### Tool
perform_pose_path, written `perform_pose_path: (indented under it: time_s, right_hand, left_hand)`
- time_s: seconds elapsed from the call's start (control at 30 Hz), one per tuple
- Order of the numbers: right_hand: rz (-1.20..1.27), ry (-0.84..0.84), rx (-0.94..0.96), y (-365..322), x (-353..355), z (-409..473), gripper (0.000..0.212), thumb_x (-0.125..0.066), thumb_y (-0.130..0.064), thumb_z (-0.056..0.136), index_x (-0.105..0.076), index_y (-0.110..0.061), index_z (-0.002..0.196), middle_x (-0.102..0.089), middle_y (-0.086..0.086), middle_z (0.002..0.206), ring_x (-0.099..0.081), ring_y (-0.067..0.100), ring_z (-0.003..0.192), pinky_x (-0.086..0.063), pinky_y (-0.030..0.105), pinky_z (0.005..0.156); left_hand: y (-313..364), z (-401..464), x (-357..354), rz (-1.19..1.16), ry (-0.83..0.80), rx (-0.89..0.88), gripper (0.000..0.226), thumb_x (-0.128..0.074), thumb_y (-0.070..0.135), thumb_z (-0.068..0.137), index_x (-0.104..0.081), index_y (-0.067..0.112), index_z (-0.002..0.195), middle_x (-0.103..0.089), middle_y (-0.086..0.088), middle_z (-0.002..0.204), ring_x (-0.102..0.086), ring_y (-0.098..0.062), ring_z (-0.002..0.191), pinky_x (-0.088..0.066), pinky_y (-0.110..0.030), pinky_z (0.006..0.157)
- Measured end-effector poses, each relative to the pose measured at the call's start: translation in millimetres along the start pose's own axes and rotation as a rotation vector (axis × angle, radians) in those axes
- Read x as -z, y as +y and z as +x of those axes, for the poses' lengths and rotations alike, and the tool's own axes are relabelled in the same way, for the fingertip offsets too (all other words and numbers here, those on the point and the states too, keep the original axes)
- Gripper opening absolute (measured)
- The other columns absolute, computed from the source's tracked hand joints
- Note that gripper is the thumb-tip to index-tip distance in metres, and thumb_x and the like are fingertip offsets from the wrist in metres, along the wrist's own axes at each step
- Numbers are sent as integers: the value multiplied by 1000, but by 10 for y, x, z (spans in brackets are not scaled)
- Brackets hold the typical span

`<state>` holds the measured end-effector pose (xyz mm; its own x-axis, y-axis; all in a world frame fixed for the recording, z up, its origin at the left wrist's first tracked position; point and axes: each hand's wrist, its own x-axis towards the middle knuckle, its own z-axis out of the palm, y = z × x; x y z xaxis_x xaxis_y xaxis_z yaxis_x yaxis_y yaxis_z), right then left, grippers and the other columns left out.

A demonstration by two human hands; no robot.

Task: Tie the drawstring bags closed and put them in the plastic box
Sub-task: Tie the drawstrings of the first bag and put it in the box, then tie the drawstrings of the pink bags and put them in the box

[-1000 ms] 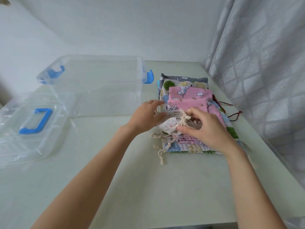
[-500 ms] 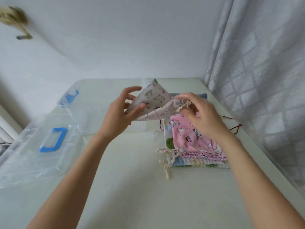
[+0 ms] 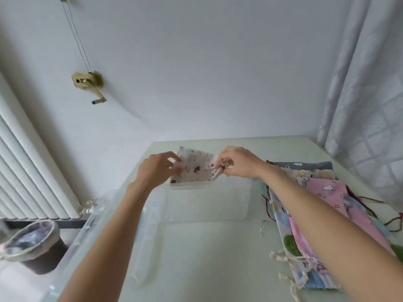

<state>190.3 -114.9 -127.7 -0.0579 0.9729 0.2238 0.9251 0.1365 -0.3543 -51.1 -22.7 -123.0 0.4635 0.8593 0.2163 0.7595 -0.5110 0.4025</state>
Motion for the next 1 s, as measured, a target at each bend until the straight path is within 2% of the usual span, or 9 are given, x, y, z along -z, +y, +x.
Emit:
perform_pose_path:
  time_s: [0.1, 0.2, 0.37, 0.5, 0.6, 0.67, 0.73, 0.83, 1.0]
  right_hand:
    - [-110, -66, -30, 37, 57, -8, 24, -58, -20, 82, -67, -31, 101, -62, -7, 111, -54, 16, 104, -44, 35, 89]
    - [-25, 114, -24, 50, 196, -177, 21, -54, -17, 86, -68, -29, 95, -67, -8, 107, -57, 14, 104, -44, 38, 93]
    - [-4, 395, 8, 82, 281, -844, 19, -58, -10, 87, -71, -22, 90, -71, -5, 91, -60, 17, 89, -47, 35, 79]
    - [-9, 475, -69, 278, 195, -1570, 17, -59, -8, 87, -72, -18, 92, -71, -5, 91, -62, 14, 88, -49, 35, 80]
    - [-4, 324, -251, 510, 126, -2049, 18, -59, -18, 88, -68, -21, 104, -68, -7, 109, -59, 13, 105, -46, 39, 96]
    - [-31, 210, -358, 612, 58, -2339, 22, -59, -23, 89, -65, -23, 110, -61, -6, 122, -49, 15, 120, -35, 36, 106]
    - [-99, 221, -419, 688, -25, -2584, 27, -61, -26, 88, -64, -23, 114, -55, -3, 124, -41, 20, 120, -31, 35, 105]
    - [-174, 424, -452, 752, -194, -2900, 26, -67, -24, 83, -67, -19, 109, -57, 5, 112, -46, 29, 105, -38, 38, 94]
    - [-1, 540, -477, 753, -367, -3162, 15, -59, -22, 88, -67, -16, 99, -64, 0, 87, -55, 24, 81, -46, 38, 78]
  left_hand:
    - [-26, -68, -42, 6, 99, -24, 24, -55, 48, 88, -63, 37, 108, -67, 7, 108, -62, -16, 99, -46, -30, 80]
    - [158, -273, -66, -91, 313, -133, 16, -54, 35, 91, -65, 32, 102, -69, 9, 100, -63, -9, 89, -46, -27, 74]
    - [674, -743, -360, -410, 481, -301, 22, -44, 26, 85, -64, 30, 93, -65, 20, 77, -60, 2, 70, -51, -26, 60]
    - [1153, -992, -819, -515, 321, -373, 24, -43, 30, 81, -64, 29, 92, -66, 18, 75, -62, -2, 69, -51, -26, 59]
    - [1462, -1058, -1193, -469, 49, -381, 15, -58, 30, 84, -64, 30, 97, -66, 15, 80, -62, -2, 74, -55, -32, 70]
    - [1629, -1166, -1382, -391, -182, -380, 26, -66, 39, 82, -61, 29, 105, -62, 13, 89, -60, -4, 82, -52, -28, 77]
    - [1744, -1308, -1556, -286, -338, -399, 45, -71, 48, 75, -56, 28, 113, -55, 10, 96, -56, -9, 88, -46, -24, 80]
    - [1753, -1499, -1709, -261, -368, -396, 58, -75, 54, 66, -53, 26, 112, -50, 8, 96, -51, -12, 85, -45, -26, 81]
    - [1639, -1509, -1670, -402, -309, -398, 27, -72, 40, 77, -62, 26, 98, -61, 18, 79, -57, -1, 75, -44, -15, 71]
